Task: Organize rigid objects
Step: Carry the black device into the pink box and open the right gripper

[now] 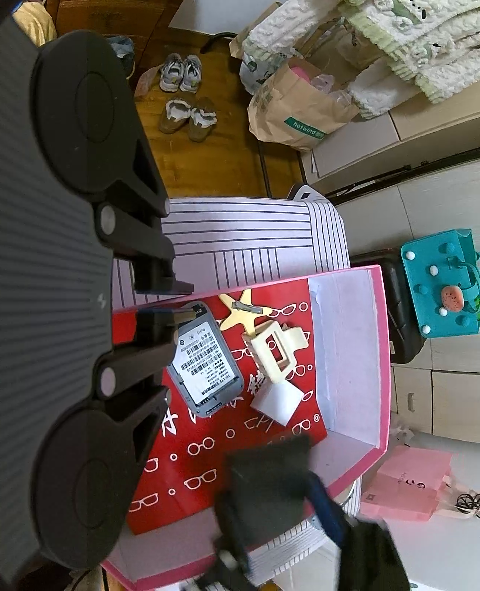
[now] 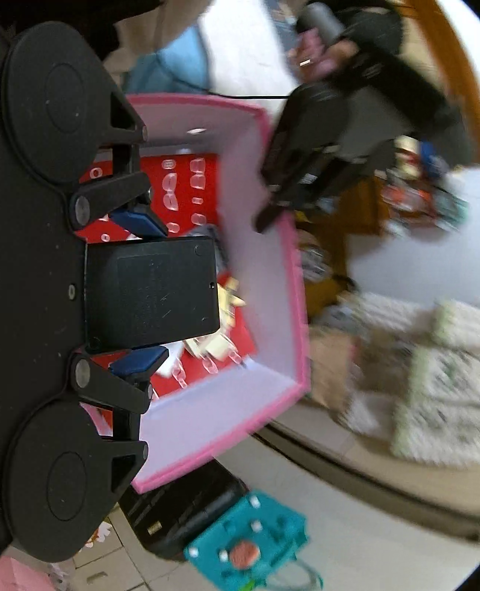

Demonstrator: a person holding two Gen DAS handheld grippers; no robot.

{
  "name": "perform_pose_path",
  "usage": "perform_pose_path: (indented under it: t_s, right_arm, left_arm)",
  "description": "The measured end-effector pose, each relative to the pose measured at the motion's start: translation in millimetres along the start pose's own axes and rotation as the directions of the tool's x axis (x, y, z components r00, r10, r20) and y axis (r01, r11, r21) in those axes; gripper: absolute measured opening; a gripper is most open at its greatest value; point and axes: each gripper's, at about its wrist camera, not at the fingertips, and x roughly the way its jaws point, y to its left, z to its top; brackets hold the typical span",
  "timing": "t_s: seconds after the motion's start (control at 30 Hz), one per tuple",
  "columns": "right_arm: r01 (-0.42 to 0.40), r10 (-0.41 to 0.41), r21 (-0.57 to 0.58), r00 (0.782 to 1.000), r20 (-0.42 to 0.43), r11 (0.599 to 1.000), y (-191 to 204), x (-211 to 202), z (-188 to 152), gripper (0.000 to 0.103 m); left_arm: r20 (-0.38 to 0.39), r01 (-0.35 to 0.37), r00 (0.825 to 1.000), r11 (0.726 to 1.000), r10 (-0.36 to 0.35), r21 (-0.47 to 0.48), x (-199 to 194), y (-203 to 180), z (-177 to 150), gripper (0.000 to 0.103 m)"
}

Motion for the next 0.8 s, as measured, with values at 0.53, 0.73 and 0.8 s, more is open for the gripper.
perform_pose_path:
  t_s: [0.53, 0.73, 0.8]
  right_arm:
    - [-0.171, 0.090, -0.169, 0.911, -0.403, 0.971, 2, 83, 5, 0.069]
    - [-0.106, 0.050, -0.126, 0.923, -0.381, 0.986, -17, 87, 6, 0.068]
    - [-0.046, 0.000, -0.115, 0.927, -0.374, 0.992, -22, 88, 5, 0.068]
  left_arm:
    - [0.025, 0.027, 0.999, 0.999, -0.027, -0.018, 0, 5, -4, 0.006]
    - [0.027, 0.026, 0.999, 0.999, -0.026, -0.021, -1, 3, -4, 0.006]
    - [0.027, 0.025, 0.999, 0.999, -0.024, -0.023, -1, 3, -3, 0.006]
